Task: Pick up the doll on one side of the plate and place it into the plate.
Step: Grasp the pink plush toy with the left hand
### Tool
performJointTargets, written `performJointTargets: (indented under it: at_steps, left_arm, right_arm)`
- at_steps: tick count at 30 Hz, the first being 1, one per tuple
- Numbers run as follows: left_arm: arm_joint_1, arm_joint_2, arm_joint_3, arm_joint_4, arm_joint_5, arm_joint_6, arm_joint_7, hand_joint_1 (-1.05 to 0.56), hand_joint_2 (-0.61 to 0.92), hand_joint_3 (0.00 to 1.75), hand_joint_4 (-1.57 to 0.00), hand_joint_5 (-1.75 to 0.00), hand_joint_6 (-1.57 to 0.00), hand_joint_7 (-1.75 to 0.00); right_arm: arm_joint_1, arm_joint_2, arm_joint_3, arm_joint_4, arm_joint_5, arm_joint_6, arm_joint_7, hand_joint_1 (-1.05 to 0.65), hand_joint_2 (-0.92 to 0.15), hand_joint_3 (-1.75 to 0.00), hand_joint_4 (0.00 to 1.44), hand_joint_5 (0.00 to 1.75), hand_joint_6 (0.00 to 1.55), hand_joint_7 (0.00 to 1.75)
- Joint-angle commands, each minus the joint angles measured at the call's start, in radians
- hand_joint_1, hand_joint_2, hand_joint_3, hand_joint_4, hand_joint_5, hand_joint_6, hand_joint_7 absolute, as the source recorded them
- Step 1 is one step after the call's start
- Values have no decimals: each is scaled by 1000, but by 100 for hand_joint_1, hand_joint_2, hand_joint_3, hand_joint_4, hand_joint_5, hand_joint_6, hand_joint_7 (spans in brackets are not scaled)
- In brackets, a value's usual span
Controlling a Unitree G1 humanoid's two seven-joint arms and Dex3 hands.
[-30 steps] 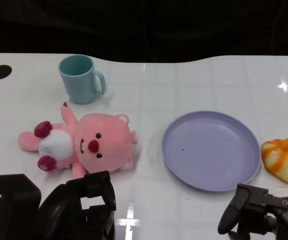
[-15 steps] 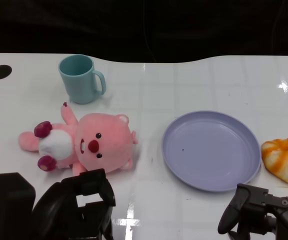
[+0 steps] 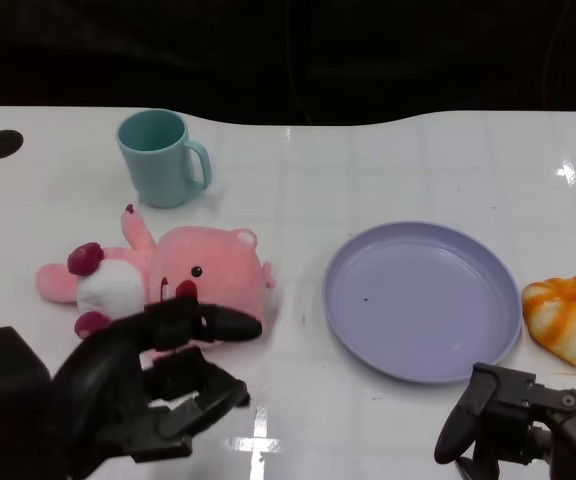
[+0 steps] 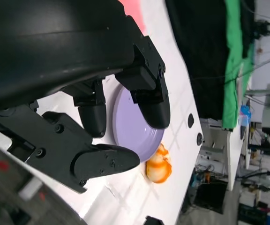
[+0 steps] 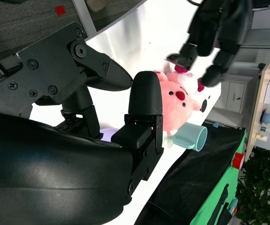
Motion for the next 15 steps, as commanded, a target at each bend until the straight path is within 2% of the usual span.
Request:
performJointTargets:
  at_steps: [1, 6, 10, 15]
  left_arm:
    - [-26, 57, 9, 1, 59, -70, -25, -48, 92, 17, -35, -100, -49, -41]
    - [-57, 113, 21, -7, 112, -116, -41, -58, 92, 15, -23, -86, -42, -27]
    - [-97, 176, 29, -6, 188, -172, -56, -58, 92, 16, -17, -81, -36, -20]
    - [-159, 239, 31, 15, 292, -217, -45, -55, 92, 10, -13, -77, -34, -15]
  right_arm:
    - [-4, -7, 0, -2, 0, 2, -1, -20, -53, -110, 65, 173, 59, 143]
    - [-9, -7, -1, 2, 4, 3, 1, -20, -54, -110, 65, 173, 59, 142]
    - [-10, -6, 0, 6, 1, -4, -1, -20, -54, -110, 65, 173, 59, 142]
    - [-7, -5, -3, 5, 9, 0, 0, -20, -54, -109, 65, 173, 59, 142]
